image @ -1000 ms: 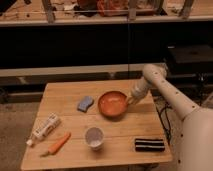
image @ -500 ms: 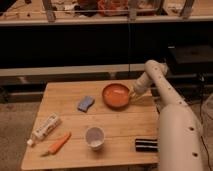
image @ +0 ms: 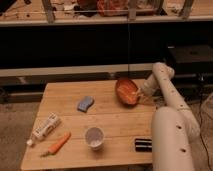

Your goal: Drag the ceramic bowl in a circle

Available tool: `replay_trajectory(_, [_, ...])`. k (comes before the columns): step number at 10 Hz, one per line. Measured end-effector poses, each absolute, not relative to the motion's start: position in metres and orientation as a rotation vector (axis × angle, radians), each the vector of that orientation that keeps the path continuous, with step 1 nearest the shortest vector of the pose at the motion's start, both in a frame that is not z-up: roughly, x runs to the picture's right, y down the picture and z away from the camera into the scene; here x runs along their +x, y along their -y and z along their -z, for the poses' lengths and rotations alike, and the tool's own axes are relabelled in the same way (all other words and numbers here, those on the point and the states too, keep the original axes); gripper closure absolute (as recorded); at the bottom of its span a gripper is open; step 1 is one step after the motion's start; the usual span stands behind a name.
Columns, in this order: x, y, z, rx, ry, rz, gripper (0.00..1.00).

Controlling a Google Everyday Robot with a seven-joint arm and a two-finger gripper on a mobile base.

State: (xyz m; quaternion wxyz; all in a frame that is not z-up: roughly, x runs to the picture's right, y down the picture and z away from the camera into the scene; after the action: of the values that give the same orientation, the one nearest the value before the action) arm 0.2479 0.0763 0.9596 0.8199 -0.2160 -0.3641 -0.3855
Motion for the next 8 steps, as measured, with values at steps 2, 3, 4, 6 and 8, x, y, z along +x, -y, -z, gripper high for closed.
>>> replay_trajectory(2, [0.27,-0.083,-0.955,-0.465,0.744,0.797,0.99])
replay_trajectory(3, [0.281,-0.087,-0.952,-0.468,0.731,0.787,0.99])
replay_trajectory(4, [0.294,-0.093,-0.946,-0.469,0.713,0.78,0.99])
replay_trajectory(6, [0.311,-0.105,-0.934,-0.466,0.688,0.777,0.99])
replay_trajectory(8, [0.33,-0.123,-0.907,-0.461,0.641,0.805,0.99])
